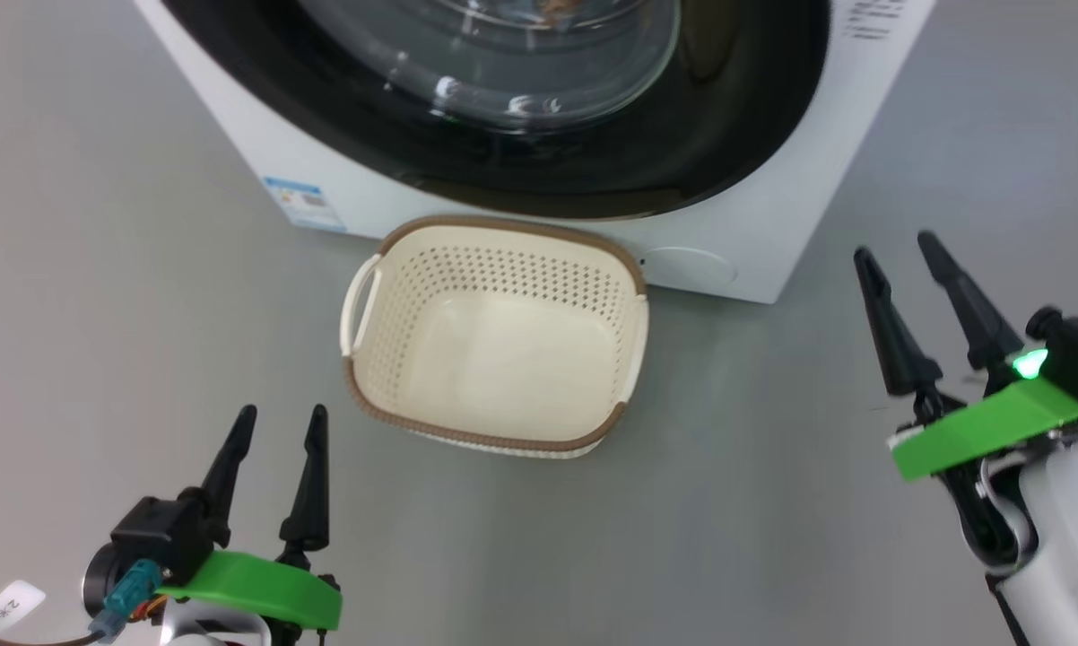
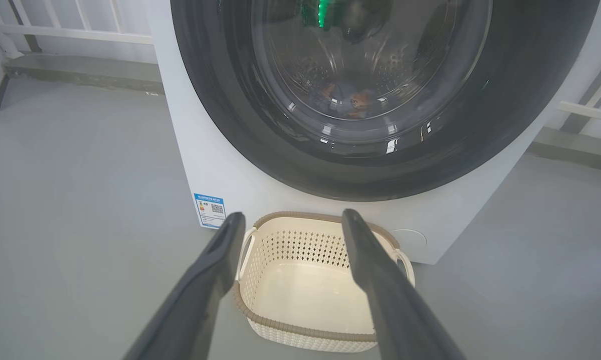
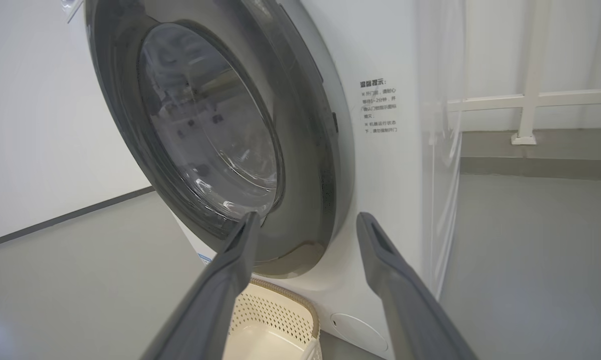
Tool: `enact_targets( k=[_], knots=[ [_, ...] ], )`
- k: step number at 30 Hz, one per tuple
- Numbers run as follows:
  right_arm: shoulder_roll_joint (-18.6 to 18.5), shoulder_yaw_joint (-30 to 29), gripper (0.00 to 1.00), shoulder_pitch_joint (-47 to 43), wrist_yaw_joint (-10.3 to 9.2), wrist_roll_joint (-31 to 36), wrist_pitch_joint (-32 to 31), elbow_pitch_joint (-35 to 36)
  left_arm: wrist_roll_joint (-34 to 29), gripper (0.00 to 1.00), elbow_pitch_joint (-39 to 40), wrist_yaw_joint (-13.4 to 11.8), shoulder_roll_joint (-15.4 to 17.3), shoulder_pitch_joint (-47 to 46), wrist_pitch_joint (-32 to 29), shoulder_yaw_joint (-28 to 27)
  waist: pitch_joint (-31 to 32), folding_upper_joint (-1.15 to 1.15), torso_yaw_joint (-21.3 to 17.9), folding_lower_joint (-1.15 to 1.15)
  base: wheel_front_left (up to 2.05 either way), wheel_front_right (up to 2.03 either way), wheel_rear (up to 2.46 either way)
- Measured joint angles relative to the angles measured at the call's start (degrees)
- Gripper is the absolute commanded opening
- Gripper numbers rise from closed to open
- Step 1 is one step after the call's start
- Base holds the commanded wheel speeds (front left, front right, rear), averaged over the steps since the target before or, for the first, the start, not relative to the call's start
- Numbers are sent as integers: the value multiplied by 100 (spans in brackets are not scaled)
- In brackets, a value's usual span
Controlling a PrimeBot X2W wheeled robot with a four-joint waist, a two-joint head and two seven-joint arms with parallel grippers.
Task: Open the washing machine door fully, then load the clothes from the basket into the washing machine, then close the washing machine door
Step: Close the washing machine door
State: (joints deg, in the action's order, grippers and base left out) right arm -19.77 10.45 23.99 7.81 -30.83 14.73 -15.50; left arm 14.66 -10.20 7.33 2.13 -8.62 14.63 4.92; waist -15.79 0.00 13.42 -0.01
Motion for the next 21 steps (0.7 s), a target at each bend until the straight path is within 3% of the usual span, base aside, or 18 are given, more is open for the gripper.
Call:
enact_targets(
  k=[21],
  knots=[
    [194,-686,100,-1609,0,92,0,69,-24,100,-163,1,111,517,0,-260,774,0,-1061,0,0,0,0]
  ],
)
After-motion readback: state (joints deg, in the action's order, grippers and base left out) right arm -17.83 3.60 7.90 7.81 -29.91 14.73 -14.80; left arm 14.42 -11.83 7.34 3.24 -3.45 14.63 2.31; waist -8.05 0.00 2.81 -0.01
